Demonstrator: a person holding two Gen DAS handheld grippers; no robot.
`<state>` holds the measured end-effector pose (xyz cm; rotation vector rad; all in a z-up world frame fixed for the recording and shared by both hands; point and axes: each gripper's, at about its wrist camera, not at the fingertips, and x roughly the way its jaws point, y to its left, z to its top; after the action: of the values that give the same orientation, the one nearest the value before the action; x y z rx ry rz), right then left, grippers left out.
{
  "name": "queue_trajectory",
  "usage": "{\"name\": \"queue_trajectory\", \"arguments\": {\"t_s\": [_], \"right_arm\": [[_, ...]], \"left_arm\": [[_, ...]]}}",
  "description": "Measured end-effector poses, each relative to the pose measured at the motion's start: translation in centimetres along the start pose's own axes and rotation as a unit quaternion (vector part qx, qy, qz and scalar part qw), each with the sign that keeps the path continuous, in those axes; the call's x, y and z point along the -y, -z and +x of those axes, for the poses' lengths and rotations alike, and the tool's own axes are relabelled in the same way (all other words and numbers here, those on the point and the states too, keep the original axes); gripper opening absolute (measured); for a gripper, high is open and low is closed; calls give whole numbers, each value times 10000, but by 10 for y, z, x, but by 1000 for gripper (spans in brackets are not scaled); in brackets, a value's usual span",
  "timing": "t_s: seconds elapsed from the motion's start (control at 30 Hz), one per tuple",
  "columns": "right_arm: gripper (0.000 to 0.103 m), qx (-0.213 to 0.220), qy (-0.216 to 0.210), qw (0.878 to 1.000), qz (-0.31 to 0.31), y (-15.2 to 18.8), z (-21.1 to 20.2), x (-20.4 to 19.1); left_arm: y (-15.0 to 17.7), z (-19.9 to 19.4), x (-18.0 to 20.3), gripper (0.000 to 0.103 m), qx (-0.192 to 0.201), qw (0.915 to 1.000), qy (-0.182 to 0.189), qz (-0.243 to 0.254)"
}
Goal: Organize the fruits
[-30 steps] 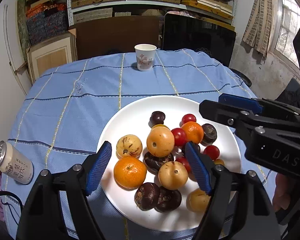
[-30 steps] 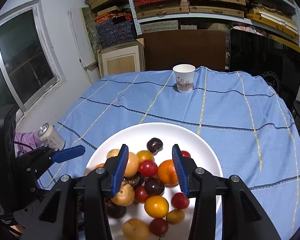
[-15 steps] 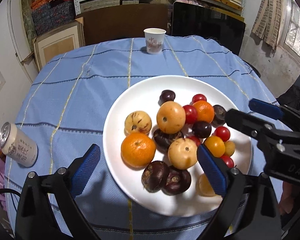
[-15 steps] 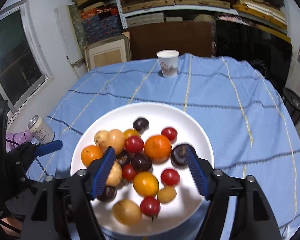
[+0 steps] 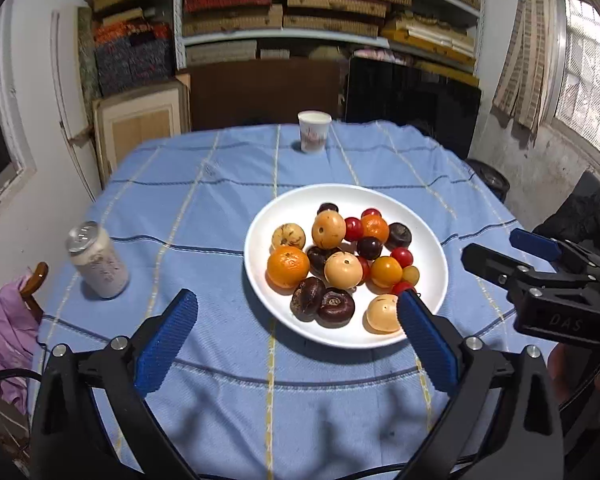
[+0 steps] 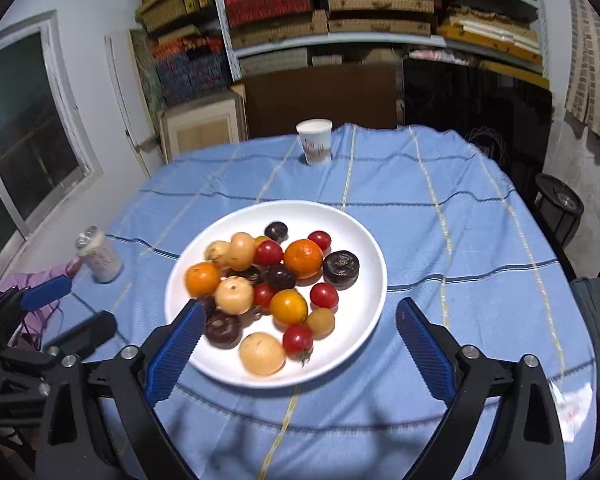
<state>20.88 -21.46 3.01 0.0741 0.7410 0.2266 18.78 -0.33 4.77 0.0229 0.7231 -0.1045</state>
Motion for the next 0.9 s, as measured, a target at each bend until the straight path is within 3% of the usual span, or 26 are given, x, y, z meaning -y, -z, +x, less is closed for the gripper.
{"name": "queue_trajectory", "arguments": {"t_s": [0.13,0.4,0.73,0.9], "right_arm": [[99,362,-21,9993,16,16,-47,-4],[99,785,-144,9968,29,57,-124,-13],[99,695,-157,9974,-85,135,-176,-35],[99,787,-79,9967,-162,157,-197,-45]], "left_arm": [[16,-49,-3,98,355,9994,-18,-15],[55,-116,-6,98,682,9976,-126,-87],[121,-178,-7,98,793,9966,-217,-92],[144,-202,-8,98,821,9964,-168,-121]]}}
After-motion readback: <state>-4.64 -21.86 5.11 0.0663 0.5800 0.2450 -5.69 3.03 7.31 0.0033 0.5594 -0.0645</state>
